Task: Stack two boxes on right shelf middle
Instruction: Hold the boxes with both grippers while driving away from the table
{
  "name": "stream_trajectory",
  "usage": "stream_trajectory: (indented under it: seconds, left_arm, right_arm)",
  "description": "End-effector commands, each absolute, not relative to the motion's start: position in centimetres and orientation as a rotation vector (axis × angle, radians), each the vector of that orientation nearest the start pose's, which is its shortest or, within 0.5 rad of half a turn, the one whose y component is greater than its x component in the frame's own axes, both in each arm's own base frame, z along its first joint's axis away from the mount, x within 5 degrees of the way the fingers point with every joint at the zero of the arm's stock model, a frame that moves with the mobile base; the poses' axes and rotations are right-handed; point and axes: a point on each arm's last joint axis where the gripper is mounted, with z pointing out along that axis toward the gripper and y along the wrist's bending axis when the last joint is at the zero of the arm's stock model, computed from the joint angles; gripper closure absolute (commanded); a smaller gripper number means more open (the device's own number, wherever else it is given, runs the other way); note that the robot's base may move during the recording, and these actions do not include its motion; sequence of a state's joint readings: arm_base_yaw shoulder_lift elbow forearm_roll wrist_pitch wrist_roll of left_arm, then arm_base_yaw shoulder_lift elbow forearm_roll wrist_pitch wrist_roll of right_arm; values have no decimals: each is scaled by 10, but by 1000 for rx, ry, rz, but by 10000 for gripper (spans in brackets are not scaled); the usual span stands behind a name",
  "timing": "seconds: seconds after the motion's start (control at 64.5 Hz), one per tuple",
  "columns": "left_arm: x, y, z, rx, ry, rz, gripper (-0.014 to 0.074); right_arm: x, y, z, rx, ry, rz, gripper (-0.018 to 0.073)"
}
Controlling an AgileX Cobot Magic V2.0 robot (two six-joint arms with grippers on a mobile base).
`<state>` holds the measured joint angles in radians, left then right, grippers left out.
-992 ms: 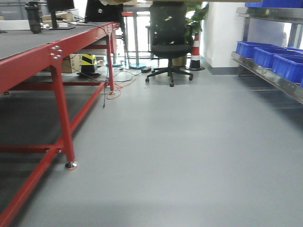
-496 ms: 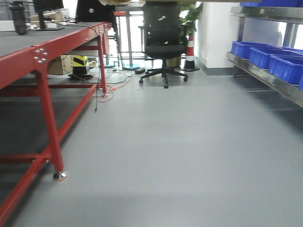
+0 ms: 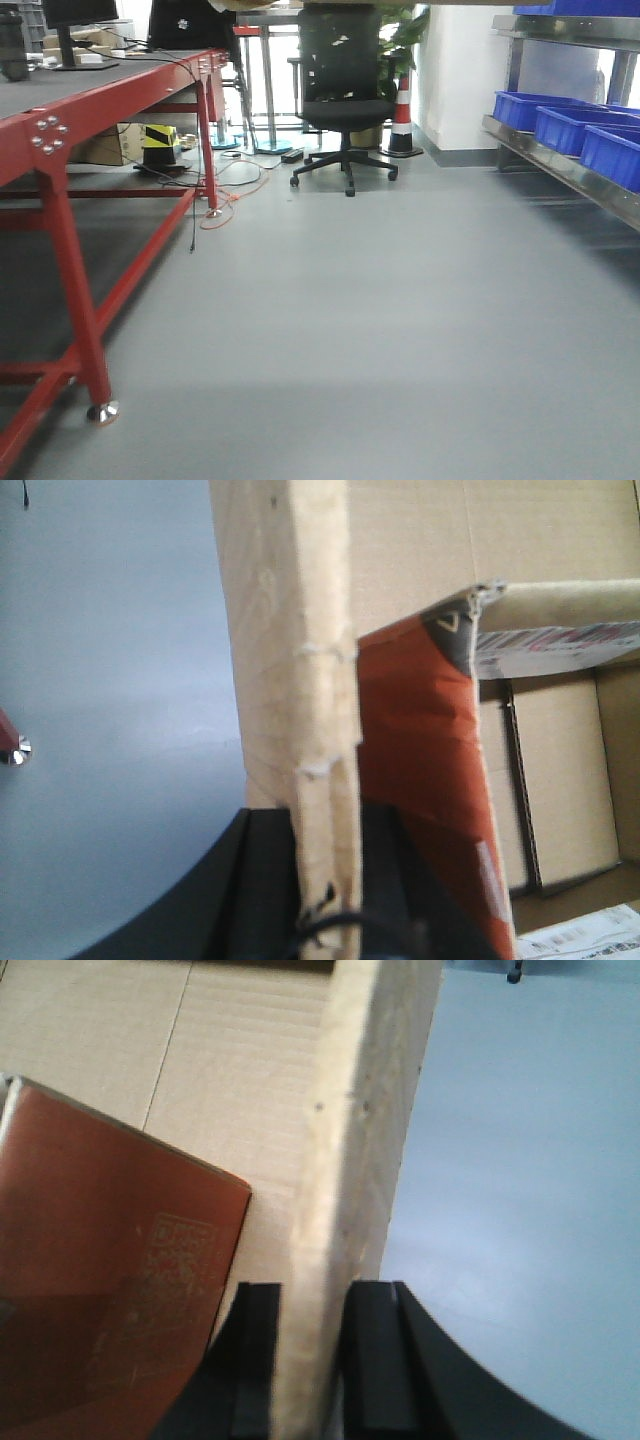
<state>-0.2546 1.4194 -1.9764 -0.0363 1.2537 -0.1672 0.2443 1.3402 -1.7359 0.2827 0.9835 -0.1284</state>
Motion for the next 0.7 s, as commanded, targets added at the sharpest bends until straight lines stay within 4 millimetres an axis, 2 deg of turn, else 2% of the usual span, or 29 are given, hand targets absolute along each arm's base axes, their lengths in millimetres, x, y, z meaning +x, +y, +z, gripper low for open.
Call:
stream_trajectory:
  seconds: [0.0, 0.682]
  left_arm:
    - [245, -63, 534, 85, 2119, -262, 708]
    - [245, -63, 534, 85, 2119, -262, 708]
  right_arm:
    - [247, 78, 512, -351, 1963, 372, 712]
    - [247, 78, 512, -351, 1963, 372, 712]
